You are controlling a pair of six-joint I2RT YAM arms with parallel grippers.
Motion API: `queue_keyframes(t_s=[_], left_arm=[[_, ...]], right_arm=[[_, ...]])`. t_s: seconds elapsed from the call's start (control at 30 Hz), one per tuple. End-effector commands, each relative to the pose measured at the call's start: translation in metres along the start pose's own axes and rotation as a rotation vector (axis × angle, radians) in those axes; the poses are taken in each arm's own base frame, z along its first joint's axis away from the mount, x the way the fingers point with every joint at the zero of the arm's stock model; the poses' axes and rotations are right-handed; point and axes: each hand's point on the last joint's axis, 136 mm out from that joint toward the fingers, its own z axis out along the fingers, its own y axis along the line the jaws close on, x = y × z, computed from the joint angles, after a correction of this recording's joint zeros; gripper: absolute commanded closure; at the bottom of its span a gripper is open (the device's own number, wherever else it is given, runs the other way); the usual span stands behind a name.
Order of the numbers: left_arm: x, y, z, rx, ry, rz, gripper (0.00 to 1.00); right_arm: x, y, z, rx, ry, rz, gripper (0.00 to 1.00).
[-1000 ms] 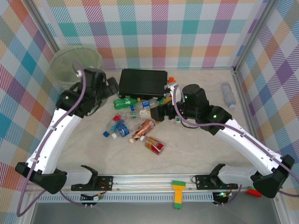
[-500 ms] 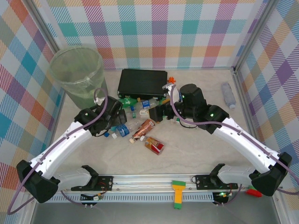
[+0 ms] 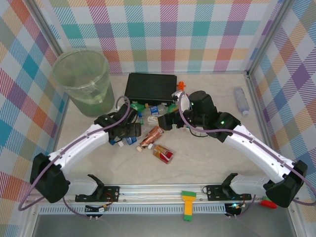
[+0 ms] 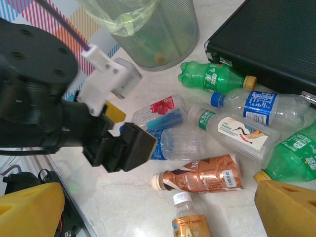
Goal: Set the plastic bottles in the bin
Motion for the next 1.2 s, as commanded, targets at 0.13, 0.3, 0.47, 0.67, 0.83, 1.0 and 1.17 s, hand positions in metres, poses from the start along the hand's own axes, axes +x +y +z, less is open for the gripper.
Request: queue_keyframes(t_s=[0.13,0.3,0.47,0.67,0.83,1.0,1.17], left_arm=[[-0.009,-0.021,0.029,0.074,0.047,0.158,0.13],[-0.004,-0.026,0.048,0.112,0.12,0.186,0.14],[0.0,-0.027,0.064,0.109,0.174,0.217,0.16],[0.005,-0.023,0.078,0.086,0.215,0.236,0.17],[0.007,-0.018,0.084,0.056,0.224,0.236,0.16],[0.009,-0.019,0.091,0.048,0.244,0.24,0.15],[0.011,-0.021,0.098,0.05,0.258,0.244,0.15]], right_arm=[[-0.008,0.003,-0.021,0.024,-0.037,-0.031,0.01],[-0.004,-0.001,-0.029,0.049,-0.045,-0.032,0.01],[0.0,-0.004,-0.034,0.063,-0.051,-0.03,0.01],[-0.001,-0.005,-0.038,0.074,-0.057,-0.037,0.01],[0.0,-0.006,-0.038,0.077,-0.058,-0.036,0.01],[-0.001,-0.005,-0.034,0.068,-0.055,-0.032,0.01],[-0.003,-0.003,-0.032,0.06,-0.053,-0.034,0.01]])
